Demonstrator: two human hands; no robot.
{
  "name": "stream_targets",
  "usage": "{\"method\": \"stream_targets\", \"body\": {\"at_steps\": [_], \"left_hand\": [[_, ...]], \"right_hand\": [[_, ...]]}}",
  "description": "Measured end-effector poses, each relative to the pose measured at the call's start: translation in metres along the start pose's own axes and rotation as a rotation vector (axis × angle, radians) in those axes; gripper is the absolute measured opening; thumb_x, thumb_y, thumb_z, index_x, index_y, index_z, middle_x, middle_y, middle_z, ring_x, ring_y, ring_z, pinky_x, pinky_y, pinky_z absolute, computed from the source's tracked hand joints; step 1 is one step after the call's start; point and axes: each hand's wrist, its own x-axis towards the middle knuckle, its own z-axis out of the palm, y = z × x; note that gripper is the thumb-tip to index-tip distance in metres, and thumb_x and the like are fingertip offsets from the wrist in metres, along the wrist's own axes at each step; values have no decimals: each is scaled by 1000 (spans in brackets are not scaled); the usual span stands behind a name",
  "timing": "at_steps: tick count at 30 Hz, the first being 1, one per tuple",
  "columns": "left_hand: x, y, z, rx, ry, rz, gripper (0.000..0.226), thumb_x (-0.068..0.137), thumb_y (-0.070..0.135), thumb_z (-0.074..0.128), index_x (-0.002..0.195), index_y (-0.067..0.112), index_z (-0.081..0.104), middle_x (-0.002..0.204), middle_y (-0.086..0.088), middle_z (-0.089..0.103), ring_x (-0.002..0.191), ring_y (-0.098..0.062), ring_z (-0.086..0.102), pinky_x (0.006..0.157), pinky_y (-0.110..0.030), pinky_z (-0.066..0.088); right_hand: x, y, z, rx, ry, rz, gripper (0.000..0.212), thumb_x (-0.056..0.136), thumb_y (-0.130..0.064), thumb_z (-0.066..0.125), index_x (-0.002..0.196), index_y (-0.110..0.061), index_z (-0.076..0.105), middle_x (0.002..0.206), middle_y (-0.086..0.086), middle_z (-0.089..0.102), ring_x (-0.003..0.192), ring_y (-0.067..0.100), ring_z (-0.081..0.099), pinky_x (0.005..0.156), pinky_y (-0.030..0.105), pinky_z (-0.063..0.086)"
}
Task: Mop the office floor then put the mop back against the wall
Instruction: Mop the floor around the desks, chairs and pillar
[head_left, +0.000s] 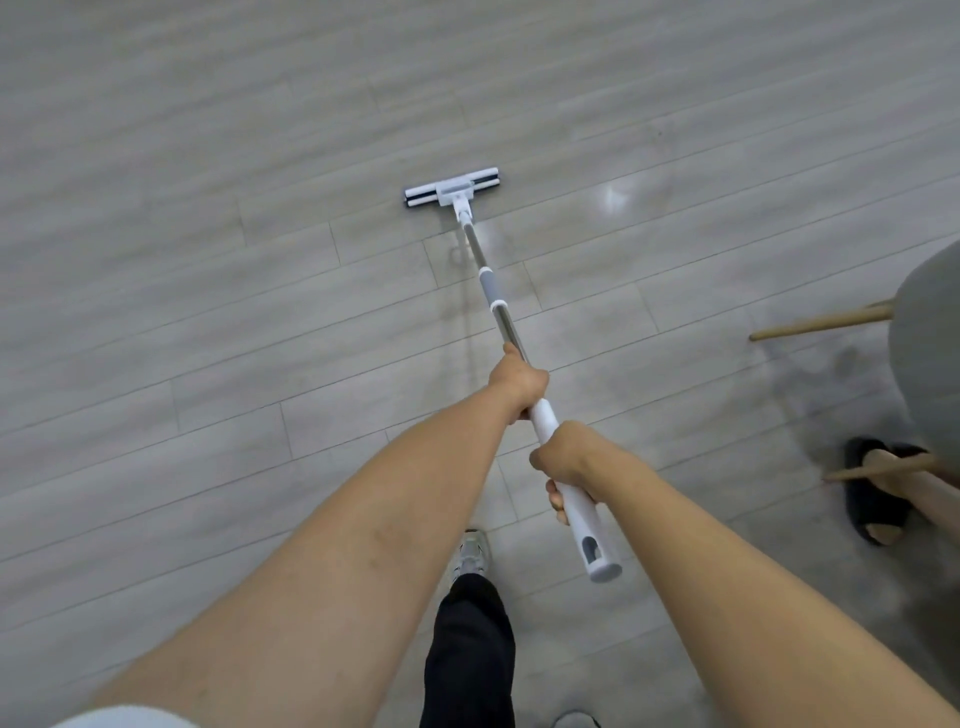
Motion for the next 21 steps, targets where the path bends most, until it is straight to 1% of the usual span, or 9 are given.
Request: {"method": "stream_targets", "body": {"at_steps": [3, 5, 9, 11, 14, 15, 17, 18, 21], "left_hand": [[-3, -5, 4, 24, 1, -11, 86, 95, 13, 52, 161, 34, 1, 125, -6, 55, 98, -29, 63, 54, -32, 54], [-11, -17, 13, 30, 7, -16, 87, 95, 14, 51, 160, 36, -1, 125, -6, 56, 94, -28, 62, 51, -30, 51], [-46, -50, 35, 26, -5, -26, 86, 95, 13, 51, 160, 37, 0, 124, -7, 56, 97, -28, 61, 51, -29, 49], [-72, -73, 53, 31, -8, -32, 81, 95, 12, 51, 160, 32, 7, 120, -8, 55, 95, -27, 61, 51, -30, 50], [-123, -119, 89, 43, -16, -44, 71, 95, 12, 53, 155, 25, 18, 117, -10, 56, 95, -28, 61, 53, -31, 52], [-143, -136, 104, 37, -20, -41, 69, 94, 12, 52, 154, 25, 20, 119, -10, 56, 96, -29, 61, 53, -32, 53], [-186, -173, 135, 17, -28, -29, 66, 94, 12, 51, 152, 24, 23, 120, -11, 56, 95, -29, 61, 50, -30, 50], [-209, -193, 152, -1, -28, -27, 64, 94, 11, 51, 151, 24, 25, 120, -11, 56, 95, -28, 60, 49, -29, 48], [-273, -255, 204, -50, -32, -37, 67, 94, 11, 51, 152, 29, 23, 124, -11, 56, 99, -28, 61, 49, -29, 49]], "right_hand": [[5, 8, 7, 8, 5, 10, 15, 96, -10, 46, 110, -6, 49, 52, 9, 55, 39, 23, 50, 46, 32, 52], [4, 25, 12, 4, 4, -3, 21, 95, -10, 46, 115, -7, 50, 50, 9, 55, 38, 23, 50, 46, 31, 53], [-12, 74, 26, -25, -16, -16, 14, 96, -13, 46, 109, -7, 48, 50, 8, 55, 41, 24, 53, 55, 35, 56], [-28, 108, 33, -49, -38, -19, 11, 98, -15, 46, 107, -8, 45, 52, 7, 56, 43, 23, 54, 58, 36, 57], [-59, 177, 45, -67, -47, -17, 11, 99, -16, 47, 106, -9, 43, 54, 7, 57, 47, 22, 56, 62, 37, 59], [-68, 205, 50, -70, -49, -28, 13, 98, -16, 48, 108, -10, 43, 54, 7, 58, 48, 23, 57, 61, 37, 59], [-89, 265, 58, -80, -52, -50, 21, 96, -16, 49, 115, -10, 45, 55, 7, 59, 48, 25, 57, 59, 37, 59], [-98, 296, 63, -84, -57, -48, 25, 94, -16, 51, 118, -10, 46, 55, 8, 59, 49, 26, 57, 60, 39, 59], [-133, 389, 79, -111, -70, 2, 25, 94, -17, 54, 117, -9, 46, 56, 10, 60, 51, 27, 58, 66, 43, 61]]}}
